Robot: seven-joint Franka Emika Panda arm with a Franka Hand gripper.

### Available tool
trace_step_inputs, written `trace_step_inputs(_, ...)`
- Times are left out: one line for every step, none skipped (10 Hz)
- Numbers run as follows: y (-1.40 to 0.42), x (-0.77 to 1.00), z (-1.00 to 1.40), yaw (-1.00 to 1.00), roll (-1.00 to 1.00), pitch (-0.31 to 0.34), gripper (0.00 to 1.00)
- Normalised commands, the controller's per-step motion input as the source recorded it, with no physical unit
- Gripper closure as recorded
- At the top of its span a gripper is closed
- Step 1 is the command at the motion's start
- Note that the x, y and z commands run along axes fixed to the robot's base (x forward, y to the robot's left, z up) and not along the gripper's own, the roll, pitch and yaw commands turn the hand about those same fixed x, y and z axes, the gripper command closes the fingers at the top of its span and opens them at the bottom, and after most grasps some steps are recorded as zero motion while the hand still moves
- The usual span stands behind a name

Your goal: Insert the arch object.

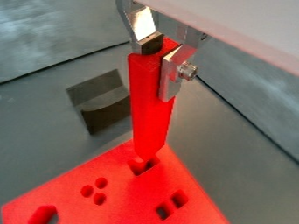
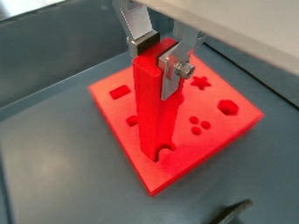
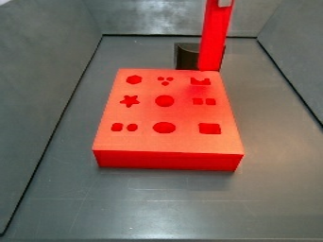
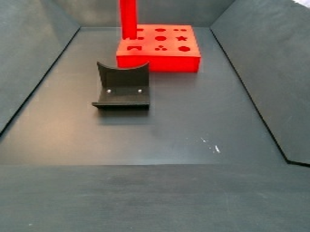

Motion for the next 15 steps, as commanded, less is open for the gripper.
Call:
trace_step_inputs(0.0,-0.1,-0.14,-0.87,0.0,0.0,1.0)
trace_step_inputs(0.0,-0.13,-0.16,-0.81,0.0,0.0,1.0)
trace_step_inputs(-0.11,0.0,-0.05,-0.59,-0.07,0.0,1.0)
trace_step_inputs(-0.06,0.16,-0.05,-0.41,0.0,0.0,1.0)
trace_step_inputs(-0.03,0.21,-0.05,-0.34,0.0,0.0,1.0)
trace_step_inputs(0.0,0.13,-0.12,-0.29,0.01,0.0,1.0)
trace_step_inputs(0.0,0.05,-0.25,-0.23,0.04,0.0,1.0)
trace_step_inputs(0.0,0.0,-0.3,-0.18,0.05,0.0,1.0)
trace_step_inputs(0.0,0.0,-0.37,-0.03,0.02,0.0,1.0)
trace_step_inputs(0.0,0.0,-0.37,0.08,0.01,0.0,1.0)
trace_step_inputs(0.0,0.0,-0.33,0.2,0.0,0.0,1.0)
trace_step_inputs(0.0,0.0,-0.31,0.21,0.0,0.0,1.0)
trace_step_inputs(0.0,0.0,-0.25,0.13,0.0,0.0,1.0)
trace_step_inputs(0.12,-0.07,-0.17,0.07,-0.02,0.0,1.0)
trace_step_inputs(0.13,0.0,-0.12,0.27,-0.15,0.0,1.0)
